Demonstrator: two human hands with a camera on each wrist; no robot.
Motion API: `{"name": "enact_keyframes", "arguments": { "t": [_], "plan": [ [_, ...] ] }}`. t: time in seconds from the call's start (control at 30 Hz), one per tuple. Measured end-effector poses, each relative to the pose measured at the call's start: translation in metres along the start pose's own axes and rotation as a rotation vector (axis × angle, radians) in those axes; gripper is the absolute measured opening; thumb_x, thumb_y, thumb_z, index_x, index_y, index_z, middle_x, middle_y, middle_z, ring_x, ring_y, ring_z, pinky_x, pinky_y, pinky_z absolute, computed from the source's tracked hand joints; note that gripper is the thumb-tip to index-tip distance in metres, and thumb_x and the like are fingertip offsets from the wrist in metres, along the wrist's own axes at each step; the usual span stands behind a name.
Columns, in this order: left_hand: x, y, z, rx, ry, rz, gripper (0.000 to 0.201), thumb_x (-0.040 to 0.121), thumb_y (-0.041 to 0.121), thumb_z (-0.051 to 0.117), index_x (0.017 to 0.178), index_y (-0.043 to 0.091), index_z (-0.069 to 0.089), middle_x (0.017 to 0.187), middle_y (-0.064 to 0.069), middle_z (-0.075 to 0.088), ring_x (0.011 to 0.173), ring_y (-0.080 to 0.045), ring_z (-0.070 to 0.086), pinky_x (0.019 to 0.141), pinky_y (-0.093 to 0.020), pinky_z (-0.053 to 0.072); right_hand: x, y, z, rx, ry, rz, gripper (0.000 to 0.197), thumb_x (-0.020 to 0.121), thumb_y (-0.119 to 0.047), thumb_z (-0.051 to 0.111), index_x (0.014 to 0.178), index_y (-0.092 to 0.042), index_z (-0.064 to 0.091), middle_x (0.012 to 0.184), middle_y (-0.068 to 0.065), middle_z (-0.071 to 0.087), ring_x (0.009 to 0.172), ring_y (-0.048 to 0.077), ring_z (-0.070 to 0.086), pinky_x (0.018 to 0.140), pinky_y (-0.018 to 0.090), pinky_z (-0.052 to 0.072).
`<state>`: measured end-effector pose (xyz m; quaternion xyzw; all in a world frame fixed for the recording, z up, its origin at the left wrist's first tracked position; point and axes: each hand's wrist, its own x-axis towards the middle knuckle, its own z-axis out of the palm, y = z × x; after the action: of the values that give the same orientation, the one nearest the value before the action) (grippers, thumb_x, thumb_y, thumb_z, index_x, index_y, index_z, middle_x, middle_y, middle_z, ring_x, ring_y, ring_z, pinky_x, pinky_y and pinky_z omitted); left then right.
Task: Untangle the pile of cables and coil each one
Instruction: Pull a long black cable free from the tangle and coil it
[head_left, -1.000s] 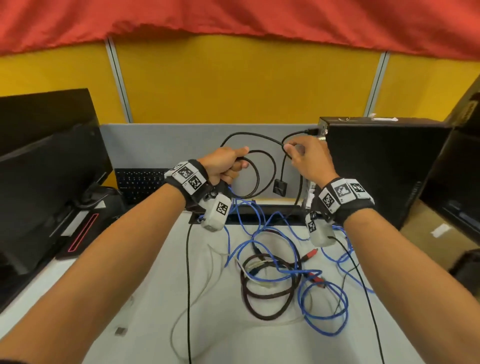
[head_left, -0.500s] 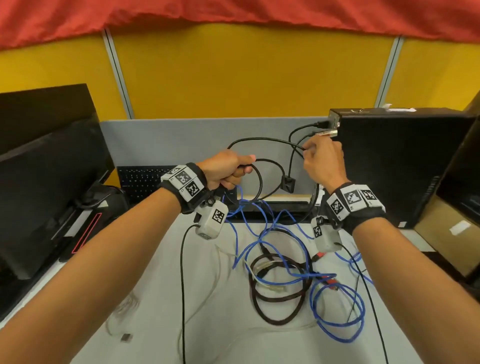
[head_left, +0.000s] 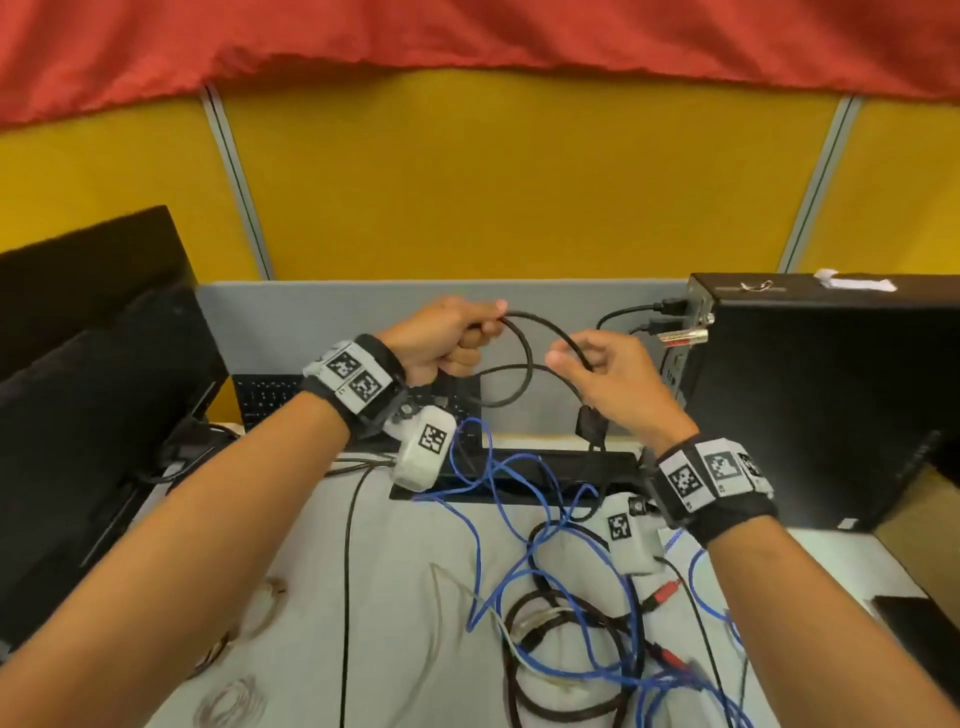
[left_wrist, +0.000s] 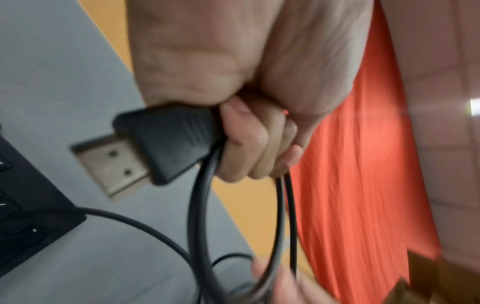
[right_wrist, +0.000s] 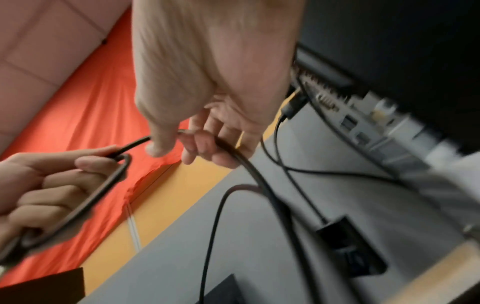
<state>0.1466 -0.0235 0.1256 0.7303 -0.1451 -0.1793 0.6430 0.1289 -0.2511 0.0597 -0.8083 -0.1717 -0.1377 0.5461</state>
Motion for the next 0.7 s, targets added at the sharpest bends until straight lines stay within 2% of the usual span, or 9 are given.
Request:
{"name": "enact_keyframes", "arguments": {
  "t": [0.07,0.13,0.23,0.33,0.4,0.47,0.57,0.63,0.7],
  "plan": [
    [-0.019,0.007,-0.017,-0.124,0.141,0.089,0.040,0.107,0.030,0.040,0.068,0.020,0.042,0.045,0.012,0.022,0.034,-0.004,0.017,0.033,-0.019,0.013,-0.013,0.007,-0.016,-0.024,0.099,-0.042,0.010,0.095,-0.026,0.072,0.098,-0.018,0.074,0.061,-0.017,0.065,0.052,-0.003,0.055,0.055,0.015,0.043],
    [-0.049,0.005,-0.031,-0.256,0.289,0.167,0.040,0.108,0.027,0.038,0.069,0.020,0.040,0.044,0.012,0.023,0.034,-0.004,0.017,0.034,-0.019,0.013,-0.044,0.012,-0.030,-0.010,0.208,-0.091,0.007,0.096,-0.021,0.070,0.100,-0.021,0.075,0.067,-0.023,0.066,0.060,-0.006,0.057,0.058,0.009,0.043],
    [-0.092,0.005,-0.042,-0.444,0.479,0.187,0.040,0.108,0.019,0.035,0.068,0.018,0.039,0.041,0.011,0.022,0.032,-0.005,0.017,0.033,-0.019,0.013,-0.089,0.007,-0.054,-0.135,0.333,-0.110,0.020,0.099,-0.015,0.064,0.115,-0.022,0.074,0.075,-0.022,0.069,0.070,-0.003,0.058,0.070,0.016,0.047],
    [-0.128,0.014,-0.036,-0.481,0.550,0.124,0.039,0.105,0.010,0.028,0.069,0.016,0.039,0.040,0.009,0.023,0.030,-0.005,0.018,0.032,-0.018,0.012,-0.122,-0.009,-0.069,-0.528,0.257,-0.031,0.032,0.103,-0.017,0.057,0.132,-0.024,0.067,0.095,0.004,0.067,0.088,0.019,0.061,0.080,0.035,0.050],
    [-0.139,0.020,-0.025,-0.496,0.551,0.128,0.038,0.104,0.008,0.027,0.069,0.015,0.039,0.041,0.009,0.023,0.030,-0.005,0.018,0.033,-0.018,0.012,-0.129,-0.020,-0.070,-0.726,0.148,0.078,0.037,0.105,-0.019,0.049,0.137,-0.032,0.063,0.102,0.006,0.057,0.092,0.029,0.060,0.075,0.037,0.046],
    [-0.147,0.022,-0.007,-0.497,0.551,0.151,0.037,0.101,0.007,0.026,0.068,0.017,0.037,0.041,0.009,0.023,0.030,-0.006,0.018,0.034,-0.018,0.012,-0.137,-0.035,-0.062,-0.855,-0.001,0.104,0.044,0.105,-0.012,0.044,0.139,-0.033,0.062,0.110,0.010,0.055,0.094,0.035,0.060,0.075,0.040,0.047],
    [-0.149,0.020,0.026,-0.313,0.493,0.162,0.035,0.098,0.003,0.024,0.068,0.019,0.030,0.045,0.005,0.027,0.031,-0.006,0.018,0.032,-0.018,0.013,-0.147,-0.051,-0.040,-1.102,-0.220,-0.032,0.047,0.103,-0.010,0.043,0.143,-0.032,0.058,0.111,0.011,0.054,0.103,0.032,0.054,0.090,0.044,0.046],
    [-0.140,0.014,0.051,-0.001,0.444,0.155,0.033,0.100,0.002,0.024,0.072,0.016,0.036,0.051,-0.003,0.044,0.032,-0.007,0.026,0.033,-0.018,0.019,-0.146,-0.058,-0.025,-1.126,-0.284,-0.159,0.042,0.106,-0.016,0.043,0.140,-0.031,0.060,0.102,0.004,0.050,0.106,0.029,0.050,0.092,0.042,0.036],
    [-0.123,0.000,0.073,0.297,0.369,0.121,0.027,0.108,0.015,0.026,0.089,0.008,0.045,0.070,-0.017,0.063,0.037,-0.011,0.041,0.039,-0.022,0.033,-0.138,-0.059,-0.014,-1.071,-0.291,-0.289,0.035,0.106,-0.022,0.046,0.134,-0.032,0.065,0.093,-0.002,0.043,0.100,0.024,0.048,0.089,0.039,0.029]
  ]
}}
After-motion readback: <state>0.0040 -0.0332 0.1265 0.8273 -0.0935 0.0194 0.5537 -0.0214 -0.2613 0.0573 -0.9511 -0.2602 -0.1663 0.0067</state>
